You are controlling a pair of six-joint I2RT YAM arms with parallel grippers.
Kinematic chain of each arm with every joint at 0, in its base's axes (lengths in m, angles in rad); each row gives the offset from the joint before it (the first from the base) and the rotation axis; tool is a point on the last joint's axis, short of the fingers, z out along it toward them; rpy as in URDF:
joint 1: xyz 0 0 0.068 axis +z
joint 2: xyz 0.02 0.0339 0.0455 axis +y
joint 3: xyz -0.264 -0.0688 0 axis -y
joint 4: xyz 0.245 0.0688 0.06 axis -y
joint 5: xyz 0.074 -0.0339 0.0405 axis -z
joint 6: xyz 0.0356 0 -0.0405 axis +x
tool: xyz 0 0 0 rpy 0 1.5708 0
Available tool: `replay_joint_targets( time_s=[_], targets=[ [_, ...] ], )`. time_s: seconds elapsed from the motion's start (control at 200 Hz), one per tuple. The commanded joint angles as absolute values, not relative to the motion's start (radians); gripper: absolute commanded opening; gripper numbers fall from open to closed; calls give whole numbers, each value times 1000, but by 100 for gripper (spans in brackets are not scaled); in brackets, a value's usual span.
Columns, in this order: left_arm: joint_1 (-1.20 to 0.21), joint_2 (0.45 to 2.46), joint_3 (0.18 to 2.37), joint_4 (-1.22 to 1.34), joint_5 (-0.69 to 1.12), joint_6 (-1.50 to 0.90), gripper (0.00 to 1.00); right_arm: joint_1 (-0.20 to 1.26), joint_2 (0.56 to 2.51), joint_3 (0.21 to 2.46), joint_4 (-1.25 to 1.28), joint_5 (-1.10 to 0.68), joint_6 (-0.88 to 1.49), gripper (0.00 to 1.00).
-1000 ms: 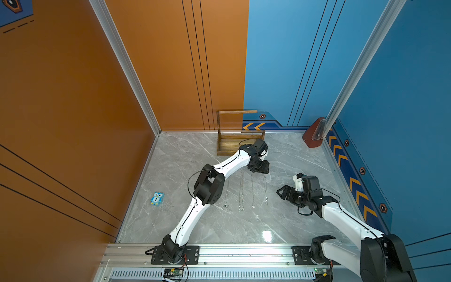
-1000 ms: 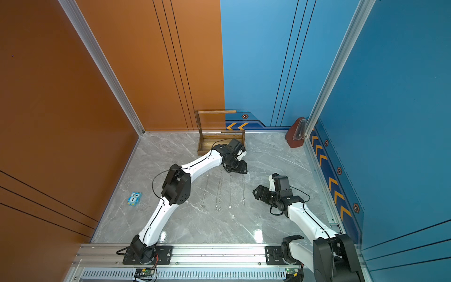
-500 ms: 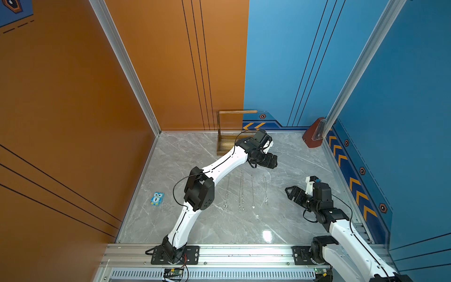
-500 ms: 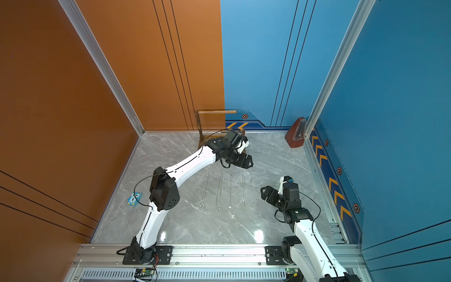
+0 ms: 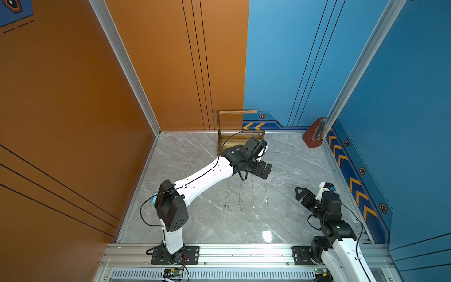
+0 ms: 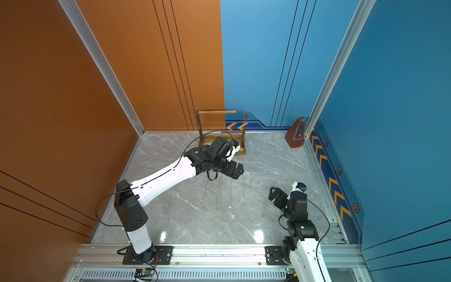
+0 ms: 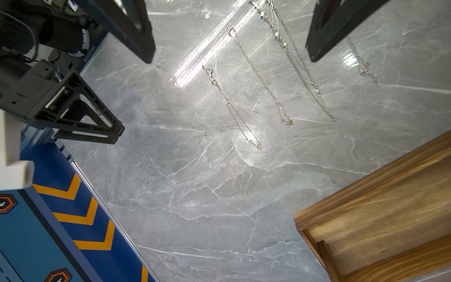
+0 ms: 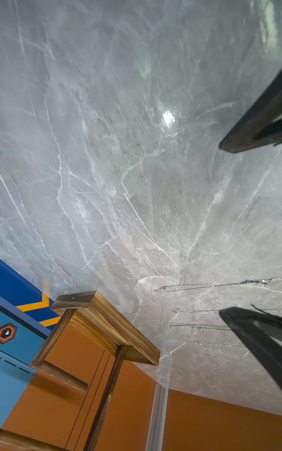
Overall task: Take the necklace off the jewelry display stand
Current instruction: Place the necklace at the center of the board, then reset both arms
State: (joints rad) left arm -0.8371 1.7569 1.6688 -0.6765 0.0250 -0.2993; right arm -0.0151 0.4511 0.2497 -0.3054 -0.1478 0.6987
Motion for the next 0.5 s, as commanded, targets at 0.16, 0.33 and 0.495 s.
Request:
replay_joint_targets(
  time_s=[0.16,0.33,0.495],
  targets=[
    [-754,1448,1389,-545,-121,-329,99,-51,277,223,-458,17,768,100],
    [-663,1264,1250,-509,-202,-334,98,-63,163,223,-525,75,774,100],
    [-536,1099,1127,-463,-215,-355,98,-63,134,255,-552,142,733,100]
  ],
)
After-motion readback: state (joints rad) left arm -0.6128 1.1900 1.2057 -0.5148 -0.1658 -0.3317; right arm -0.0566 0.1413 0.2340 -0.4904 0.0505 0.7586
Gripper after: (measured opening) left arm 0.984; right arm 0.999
